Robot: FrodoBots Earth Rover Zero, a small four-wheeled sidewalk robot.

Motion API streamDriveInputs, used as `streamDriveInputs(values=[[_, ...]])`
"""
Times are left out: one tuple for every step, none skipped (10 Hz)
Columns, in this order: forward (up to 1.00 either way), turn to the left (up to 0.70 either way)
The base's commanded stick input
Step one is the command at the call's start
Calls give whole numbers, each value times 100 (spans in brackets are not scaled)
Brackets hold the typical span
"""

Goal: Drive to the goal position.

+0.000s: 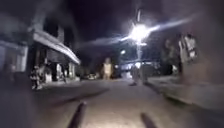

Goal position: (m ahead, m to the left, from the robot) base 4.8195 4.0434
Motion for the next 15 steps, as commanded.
streamDriveInputs(values=[[92, 3], [100, 3], [100, 3], [100, 3], [79, 2], [12, 0], [0, 0], [0, 0], [0, 0], [0, 0], [53, 2], [100, 3], [100, 3], [99, 3], [15, 0]])
